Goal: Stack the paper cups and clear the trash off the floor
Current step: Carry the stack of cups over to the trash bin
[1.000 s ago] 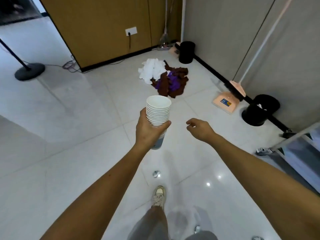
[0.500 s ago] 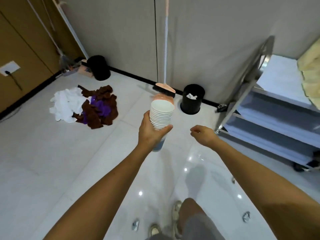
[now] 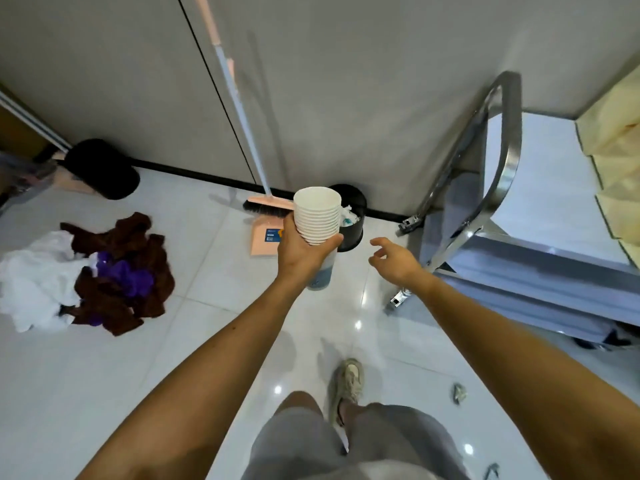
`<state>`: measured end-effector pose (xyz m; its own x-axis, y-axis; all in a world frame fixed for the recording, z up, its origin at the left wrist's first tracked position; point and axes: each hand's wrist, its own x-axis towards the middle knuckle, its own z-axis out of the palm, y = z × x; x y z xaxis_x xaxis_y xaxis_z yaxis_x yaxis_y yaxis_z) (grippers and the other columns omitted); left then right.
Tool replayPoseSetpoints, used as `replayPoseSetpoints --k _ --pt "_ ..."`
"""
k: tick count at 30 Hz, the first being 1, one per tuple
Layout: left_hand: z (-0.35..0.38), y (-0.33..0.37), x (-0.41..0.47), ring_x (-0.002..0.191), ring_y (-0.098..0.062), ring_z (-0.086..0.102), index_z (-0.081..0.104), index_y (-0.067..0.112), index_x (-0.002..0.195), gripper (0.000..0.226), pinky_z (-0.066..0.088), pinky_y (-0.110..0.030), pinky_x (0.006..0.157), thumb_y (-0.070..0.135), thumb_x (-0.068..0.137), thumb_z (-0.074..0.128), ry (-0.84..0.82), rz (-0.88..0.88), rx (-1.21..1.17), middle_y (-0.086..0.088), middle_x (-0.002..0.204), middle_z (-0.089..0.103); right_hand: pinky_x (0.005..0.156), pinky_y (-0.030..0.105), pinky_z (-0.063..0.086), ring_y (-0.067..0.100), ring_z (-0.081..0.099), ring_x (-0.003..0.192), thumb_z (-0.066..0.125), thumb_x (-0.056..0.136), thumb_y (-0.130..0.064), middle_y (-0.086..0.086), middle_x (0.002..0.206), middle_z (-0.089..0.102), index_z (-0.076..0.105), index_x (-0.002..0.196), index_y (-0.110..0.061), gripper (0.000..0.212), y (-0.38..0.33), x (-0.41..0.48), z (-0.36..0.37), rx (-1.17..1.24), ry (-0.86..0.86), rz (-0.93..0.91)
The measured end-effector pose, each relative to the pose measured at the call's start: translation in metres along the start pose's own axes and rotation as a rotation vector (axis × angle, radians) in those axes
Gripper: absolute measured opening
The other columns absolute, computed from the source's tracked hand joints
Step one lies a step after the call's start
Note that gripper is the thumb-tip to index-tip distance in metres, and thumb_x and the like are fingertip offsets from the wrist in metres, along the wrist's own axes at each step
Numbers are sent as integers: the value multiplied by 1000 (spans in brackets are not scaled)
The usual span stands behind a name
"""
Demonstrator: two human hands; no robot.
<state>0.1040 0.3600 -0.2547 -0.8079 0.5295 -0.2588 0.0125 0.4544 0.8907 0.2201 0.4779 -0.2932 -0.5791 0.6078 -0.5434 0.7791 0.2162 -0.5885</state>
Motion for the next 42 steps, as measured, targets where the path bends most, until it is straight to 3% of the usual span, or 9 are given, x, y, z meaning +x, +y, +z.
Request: replayPoseSetpoints --k 6,15,20,27,31,36,42 --pt "39 29 111 122 -22 44 31 13 133 83 35 -23 89 20 67 80 -27 -17 25 -5 135 46 98 33 40 31 52 116 46 94 -18 14 129 53 34 139 -17 46 -17 93 -49 -1 -11 37" --pt "90 63 277 121 -25 49 34 13 131 83 40 -30 96 22 65 82 -136 -40 59 -7 133 50 97 31 39 29 51 119 47 94 -15 13 133 51 29 142 -16 51 -61 226 -97 100 47 97" --pt "106 81 327 121 -21 47 32 14 133 82 36 -23 90 19 67 81 -230 -50 68 -5 133 49 100 32 38 29 49 122 48 93 -16 14 136 49 33 141 -13 50 -81 269 -120 78 23 142" --pt "123 82 369 136 -21 30 15 23 143 92 28 -25 101 25 74 75 -315 -97 32 -4 150 29 100 35 40 31 50 120 47 94 -20 14 136 49 33 140 -16 48 -79 303 -140 57 -19 193" --pt "126 75 377 138 -20 27 17 22 144 85 26 -22 99 24 79 71 -314 -138 41 -4 152 27 99 35 40 32 51 118 47 94 -20 16 133 50 35 139 -15 46 -69 306 -138 51 -67 229" --pt "133 64 381 133 -22 36 27 18 140 70 32 -31 106 27 83 66 -346 -162 150 -3 148 35 101 34 39 30 50 119 45 94 -18 16 132 51 34 139 -15 46 -61 308 -138 50 -119 259" --pt "143 61 389 106 -14 55 54 16 117 33 36 -20 83 22 85 62 -502 -109 276 -2 116 60 102 35 39 30 50 120 43 95 -17 14 131 53 37 137 -14 42 -58 310 -148 75 -116 276"
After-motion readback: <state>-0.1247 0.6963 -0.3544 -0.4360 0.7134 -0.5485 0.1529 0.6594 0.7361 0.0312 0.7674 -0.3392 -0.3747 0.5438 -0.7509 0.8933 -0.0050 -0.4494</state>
